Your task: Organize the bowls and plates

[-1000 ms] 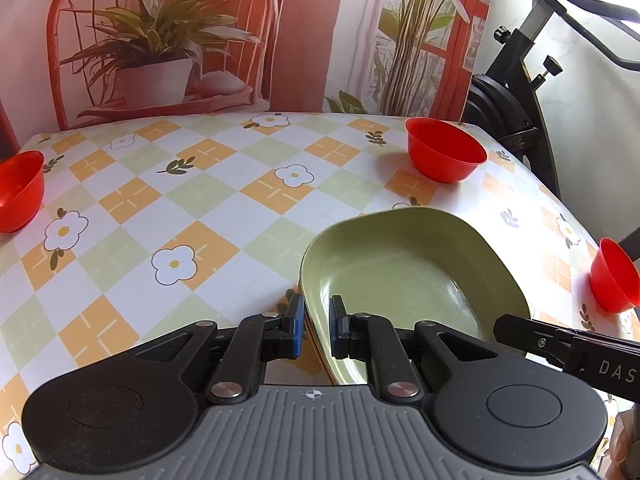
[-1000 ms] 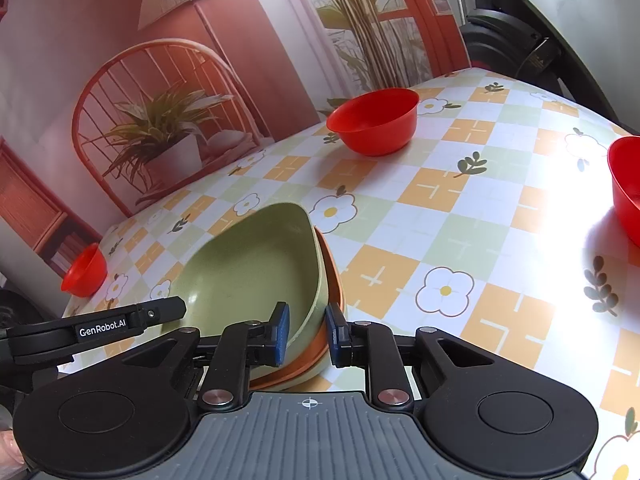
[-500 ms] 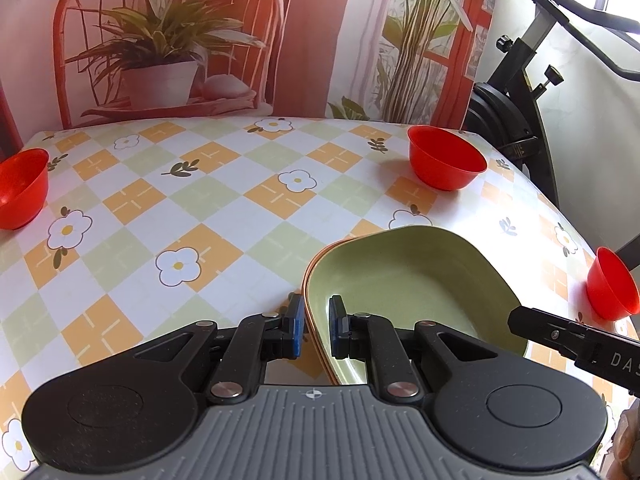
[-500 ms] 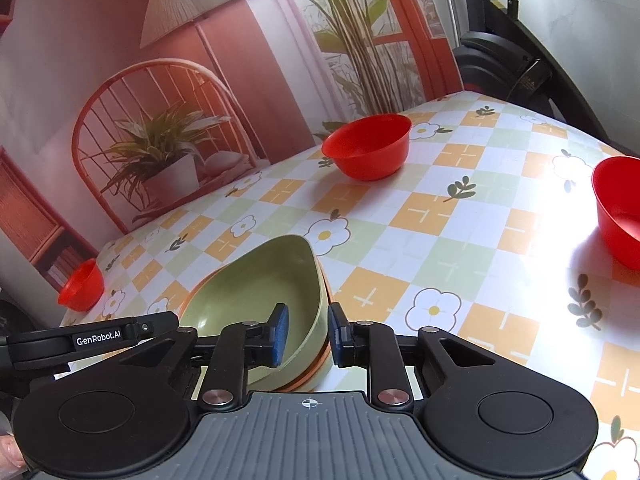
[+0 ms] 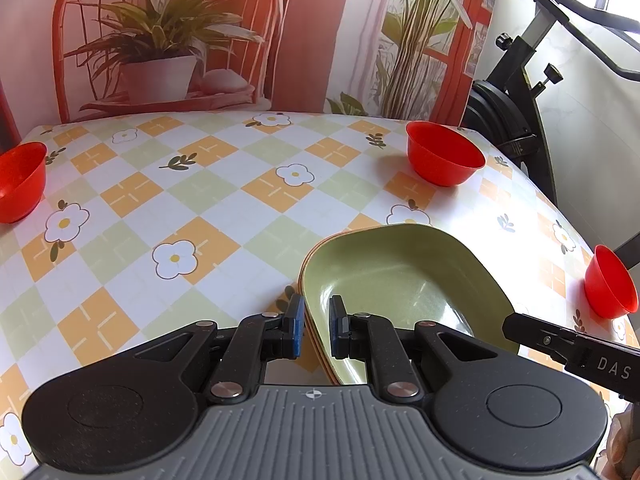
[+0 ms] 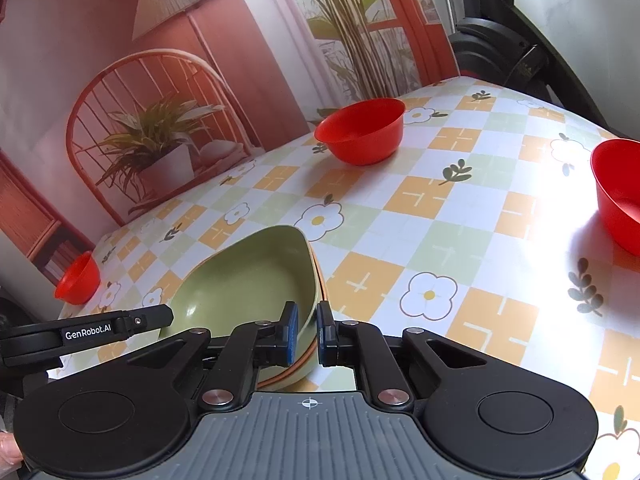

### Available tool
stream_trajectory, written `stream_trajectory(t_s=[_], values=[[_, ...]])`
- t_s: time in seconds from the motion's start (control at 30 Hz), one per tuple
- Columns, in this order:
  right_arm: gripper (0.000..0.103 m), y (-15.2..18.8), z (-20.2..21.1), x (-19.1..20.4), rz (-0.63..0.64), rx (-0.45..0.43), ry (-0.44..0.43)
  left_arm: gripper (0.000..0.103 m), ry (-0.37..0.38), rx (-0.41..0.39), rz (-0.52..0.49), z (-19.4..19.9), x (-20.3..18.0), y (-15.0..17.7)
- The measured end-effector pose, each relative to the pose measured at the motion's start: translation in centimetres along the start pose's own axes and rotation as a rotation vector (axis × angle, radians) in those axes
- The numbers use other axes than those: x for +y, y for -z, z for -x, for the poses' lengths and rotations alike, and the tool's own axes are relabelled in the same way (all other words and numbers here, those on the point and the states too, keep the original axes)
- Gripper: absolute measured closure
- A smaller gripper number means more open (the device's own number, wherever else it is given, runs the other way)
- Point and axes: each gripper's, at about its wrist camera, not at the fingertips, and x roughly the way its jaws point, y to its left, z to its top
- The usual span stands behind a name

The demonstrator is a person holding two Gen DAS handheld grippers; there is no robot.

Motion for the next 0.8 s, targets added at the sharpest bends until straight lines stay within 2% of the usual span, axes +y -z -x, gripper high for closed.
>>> stream_trajectory(t_s=[0.63,0.8], values=[[0.094,0.27,-0.57,0.11,0.02,0.015,0.015,0.089,0.004,0.012,0.006,-0.24,0.02,0.31],[0.089,-0.15,0.19,0.32,0.02,-0.033,-0.002,0.089,0.006,-0.006,0.009,0.27,0.27,-0.08]])
